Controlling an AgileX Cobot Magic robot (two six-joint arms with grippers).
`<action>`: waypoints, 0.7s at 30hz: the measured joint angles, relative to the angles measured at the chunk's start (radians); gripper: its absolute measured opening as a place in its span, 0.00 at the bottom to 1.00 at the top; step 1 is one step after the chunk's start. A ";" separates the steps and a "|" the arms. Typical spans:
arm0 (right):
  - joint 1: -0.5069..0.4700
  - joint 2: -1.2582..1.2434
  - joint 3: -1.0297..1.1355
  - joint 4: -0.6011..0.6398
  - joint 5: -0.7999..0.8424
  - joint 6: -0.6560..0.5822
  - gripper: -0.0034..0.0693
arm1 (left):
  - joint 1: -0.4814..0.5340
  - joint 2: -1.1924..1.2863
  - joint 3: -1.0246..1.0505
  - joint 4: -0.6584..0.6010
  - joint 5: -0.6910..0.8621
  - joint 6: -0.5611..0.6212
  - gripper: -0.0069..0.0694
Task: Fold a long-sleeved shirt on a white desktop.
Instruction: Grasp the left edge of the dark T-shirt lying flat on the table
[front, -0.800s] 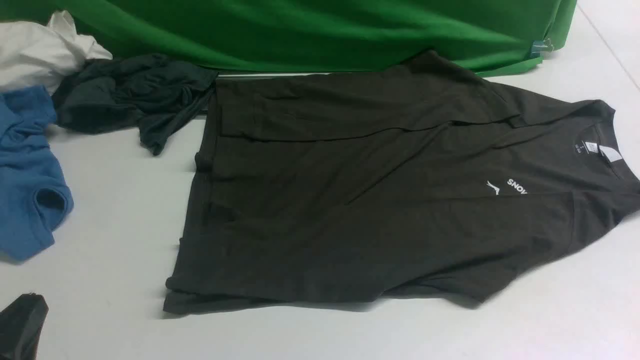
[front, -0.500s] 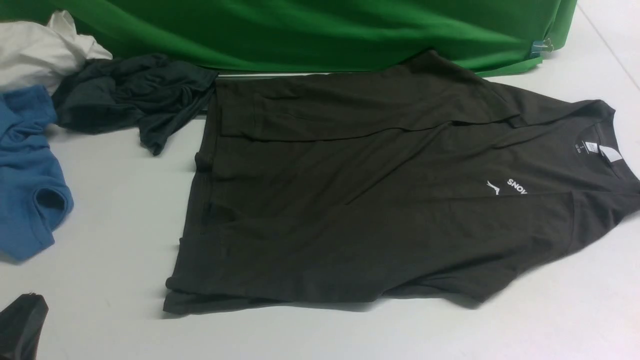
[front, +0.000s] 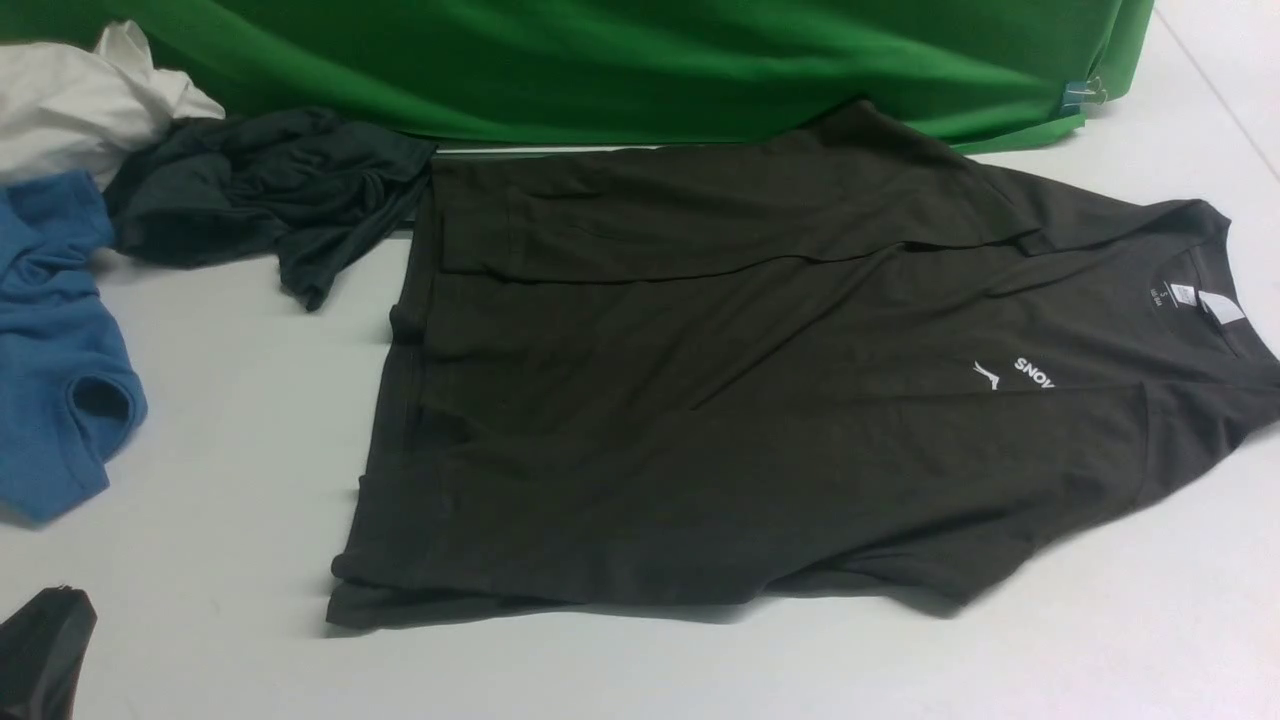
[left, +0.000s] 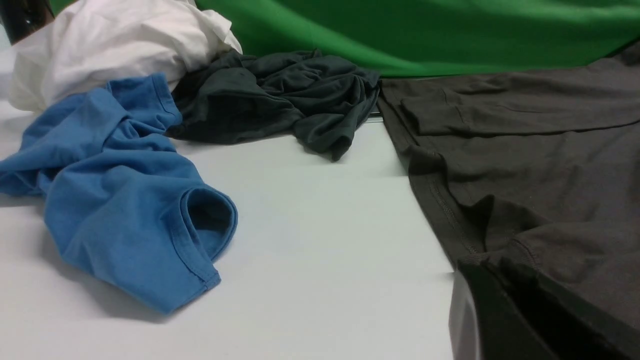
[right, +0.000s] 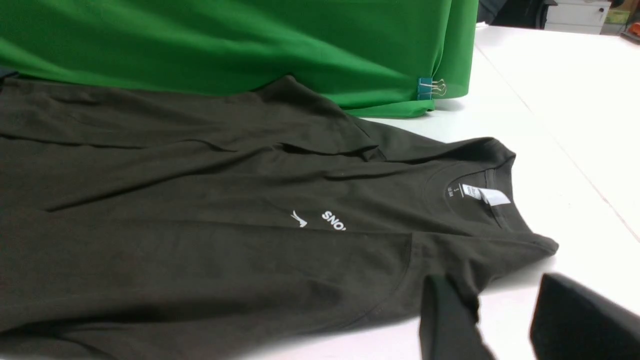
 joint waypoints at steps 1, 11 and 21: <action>0.000 0.000 0.000 0.000 0.000 0.000 0.38 | 0.000 0.000 0.000 0.000 0.000 0.000 0.12; 0.000 0.000 0.000 0.000 0.000 -0.001 0.38 | 0.000 0.000 0.000 0.000 0.000 0.000 0.12; 0.000 0.000 0.000 0.000 -0.038 0.000 0.38 | 0.000 0.000 0.000 0.000 0.000 0.000 0.12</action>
